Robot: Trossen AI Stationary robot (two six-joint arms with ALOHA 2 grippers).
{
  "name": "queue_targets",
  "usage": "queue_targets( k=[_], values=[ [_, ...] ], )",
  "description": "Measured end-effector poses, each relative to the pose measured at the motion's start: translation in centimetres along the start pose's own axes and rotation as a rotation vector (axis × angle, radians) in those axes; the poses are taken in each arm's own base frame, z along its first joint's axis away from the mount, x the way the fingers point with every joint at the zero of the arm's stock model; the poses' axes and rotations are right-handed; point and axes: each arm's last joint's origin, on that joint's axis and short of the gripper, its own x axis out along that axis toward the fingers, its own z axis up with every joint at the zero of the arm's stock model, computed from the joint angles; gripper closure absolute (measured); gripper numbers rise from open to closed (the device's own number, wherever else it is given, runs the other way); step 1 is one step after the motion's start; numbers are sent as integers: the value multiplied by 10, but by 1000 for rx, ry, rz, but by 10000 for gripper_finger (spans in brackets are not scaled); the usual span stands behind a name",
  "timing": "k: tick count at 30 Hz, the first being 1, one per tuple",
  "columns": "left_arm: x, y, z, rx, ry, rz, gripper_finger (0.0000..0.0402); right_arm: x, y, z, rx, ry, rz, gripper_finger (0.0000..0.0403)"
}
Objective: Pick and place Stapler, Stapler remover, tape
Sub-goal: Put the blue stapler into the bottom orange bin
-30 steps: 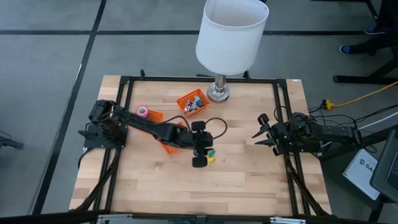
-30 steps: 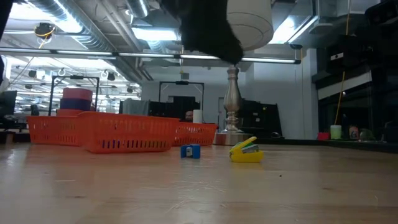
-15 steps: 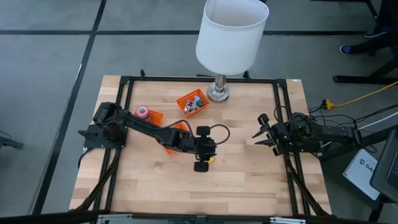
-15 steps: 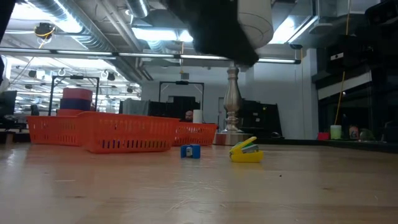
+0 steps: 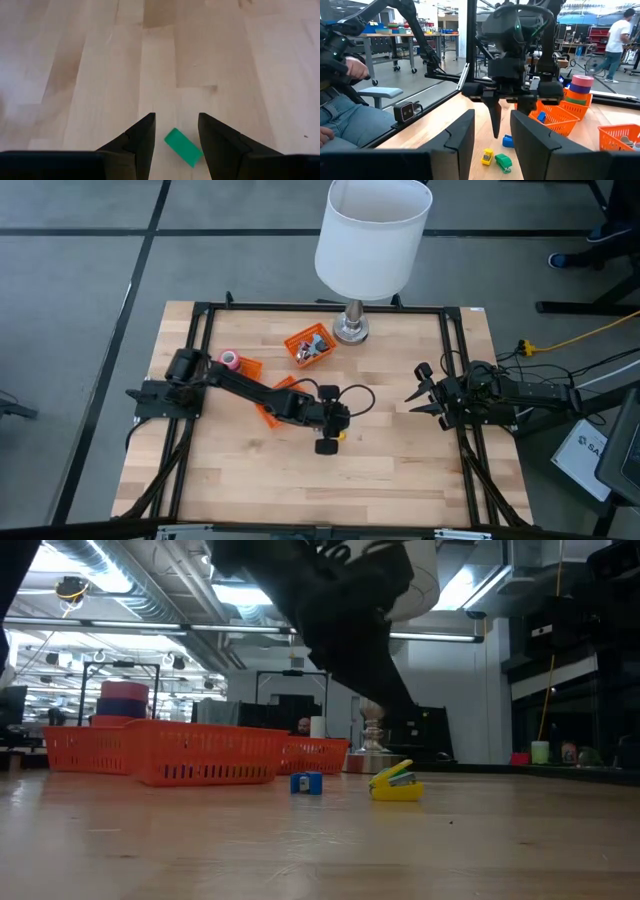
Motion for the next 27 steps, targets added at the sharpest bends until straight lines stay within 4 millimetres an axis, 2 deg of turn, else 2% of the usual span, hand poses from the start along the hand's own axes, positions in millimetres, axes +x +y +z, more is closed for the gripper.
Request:
queue_targets(
  k=[5,9,16,19,24,27],
  values=[
    [9,1,-6,-3,26,7,256,0,0,0,0,0,0,274],
    [8,1,-7,-4,44,0,256,0,0,0,0,0,0,274],
    [-19,1,-5,-38,122,-43,256,0,0,0,0,0,0,274],
    [-25,2,-9,-165,184,-39,256,0,0,0,0,0,0,274],
    [-25,9,-10,-591,203,15,256,0,0,0,0,0,0,274],
    [-24,11,-10,-584,205,20,256,0,0,0,0,0,0,274]
  ],
)
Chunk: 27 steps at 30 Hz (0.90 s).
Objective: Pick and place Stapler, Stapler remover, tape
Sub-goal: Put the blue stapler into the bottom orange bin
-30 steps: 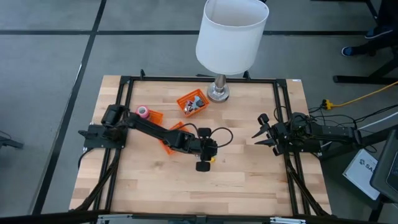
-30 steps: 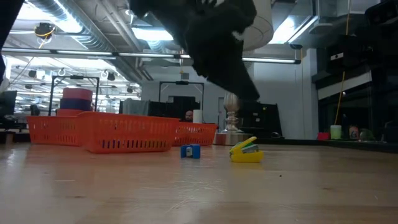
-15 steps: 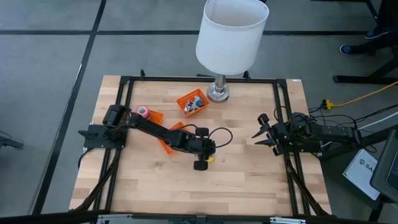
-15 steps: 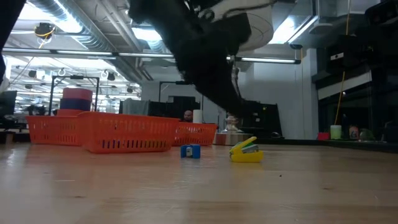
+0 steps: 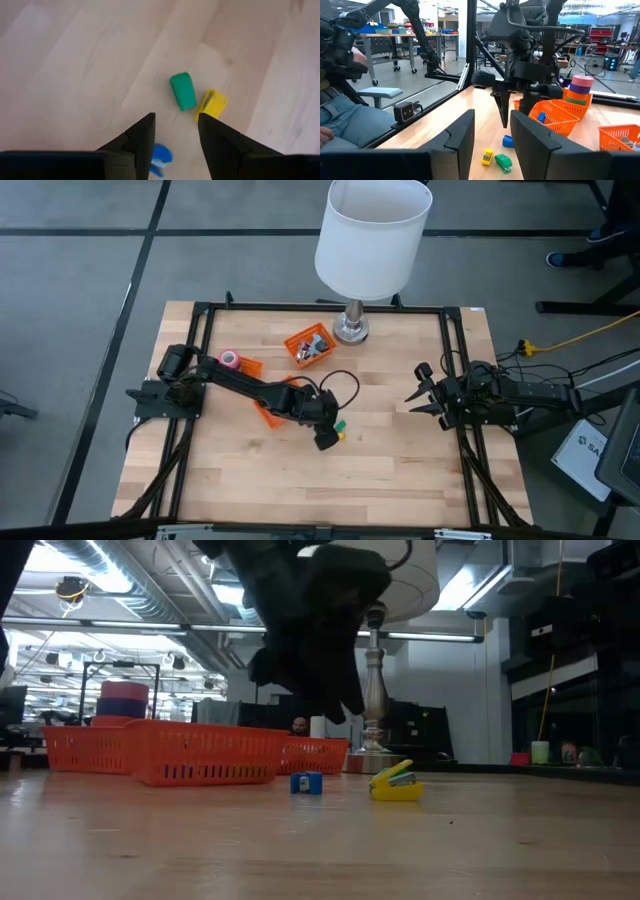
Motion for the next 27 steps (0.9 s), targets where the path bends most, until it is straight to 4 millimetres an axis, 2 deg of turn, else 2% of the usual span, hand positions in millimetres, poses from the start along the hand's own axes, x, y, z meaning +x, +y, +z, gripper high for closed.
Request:
queue_targets(
  k=[4,7,14,18,27],
  values=[
    [0,-1,0,306,-8,-3,256,0,0,0,0,0,0,274],
    [0,-4,3,457,-45,-17,256,0,0,0,0,0,0,274],
    [-1,-8,16,555,-168,-52,256,0,0,0,0,0,0,274],
    [0,-6,17,722,-169,-31,256,0,0,0,0,0,0,274],
    [-9,-2,13,929,33,24,232,0,0,0,0,0,0,274]
  ],
)
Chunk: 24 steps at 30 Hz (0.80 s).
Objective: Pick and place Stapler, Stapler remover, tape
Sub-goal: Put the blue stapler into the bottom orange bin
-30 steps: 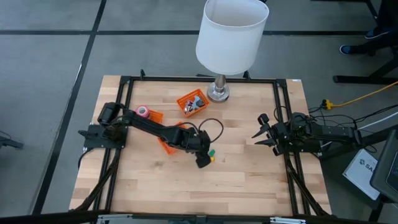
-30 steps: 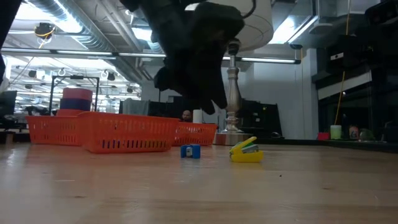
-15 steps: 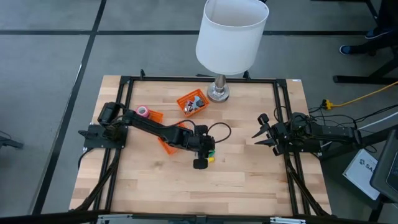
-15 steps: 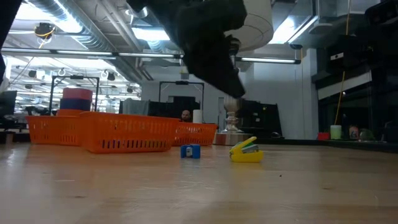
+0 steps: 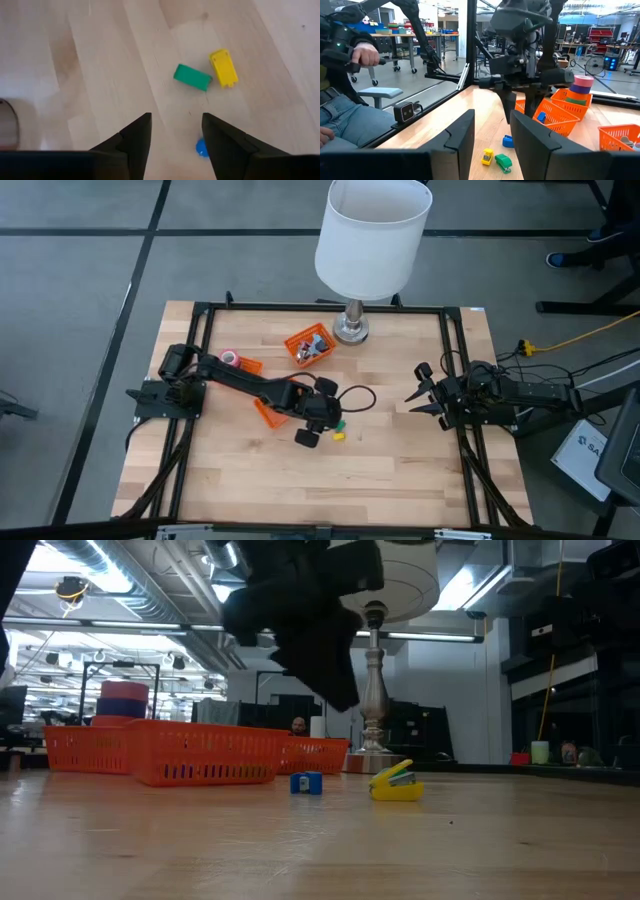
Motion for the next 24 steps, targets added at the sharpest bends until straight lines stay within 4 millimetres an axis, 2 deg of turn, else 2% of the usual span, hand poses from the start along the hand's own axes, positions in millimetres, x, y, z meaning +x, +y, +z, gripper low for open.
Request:
queue_targets(
  k=[11,18,24],
  values=[
    [-12,-9,1,209,91,-40,185,0,0,0,0,0,0,274],
    [-14,-14,-3,242,134,-58,182,0,0,0,0,0,0,274],
    [-1,-18,-5,342,167,-61,185,0,0,0,0,0,0,274]
  ],
)
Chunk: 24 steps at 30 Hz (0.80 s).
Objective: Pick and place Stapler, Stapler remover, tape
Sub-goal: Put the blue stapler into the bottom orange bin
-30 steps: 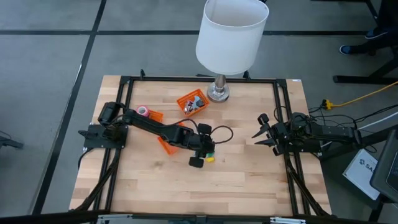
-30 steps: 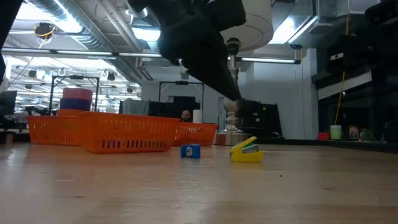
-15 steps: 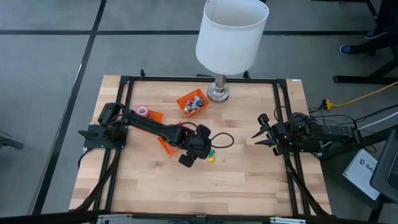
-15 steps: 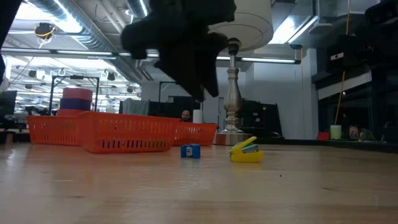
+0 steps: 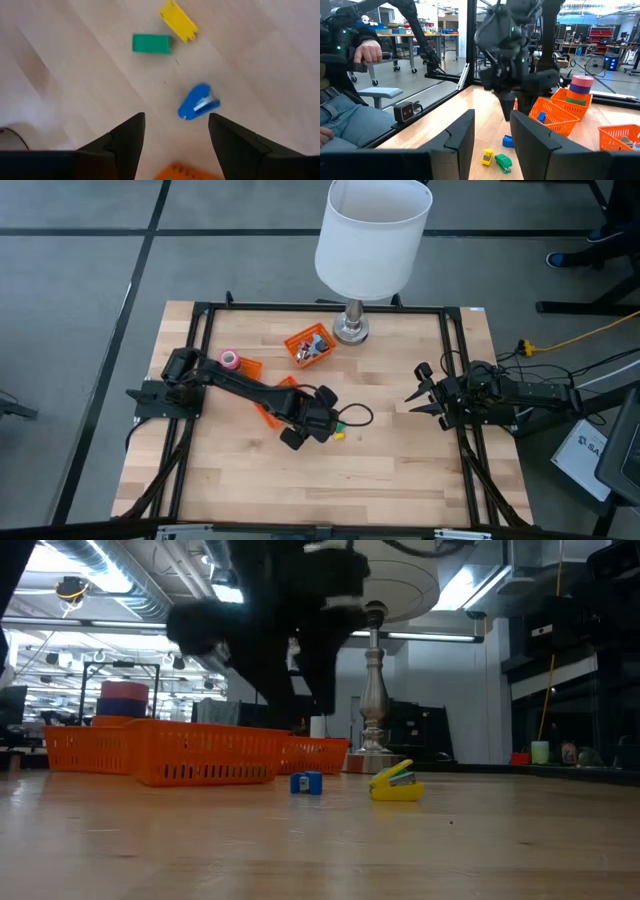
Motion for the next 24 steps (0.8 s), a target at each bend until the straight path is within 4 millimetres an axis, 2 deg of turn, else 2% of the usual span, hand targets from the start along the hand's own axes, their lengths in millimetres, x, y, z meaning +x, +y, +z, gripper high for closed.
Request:
queue_targets(
  k=[15,24],
  values=[
    [49,-14,-2,194,109,-65,190,0,0,0,0,0,0,274],
    [54,-12,5,270,25,-75,190,0,0,0,0,0,0,274]
  ],
)
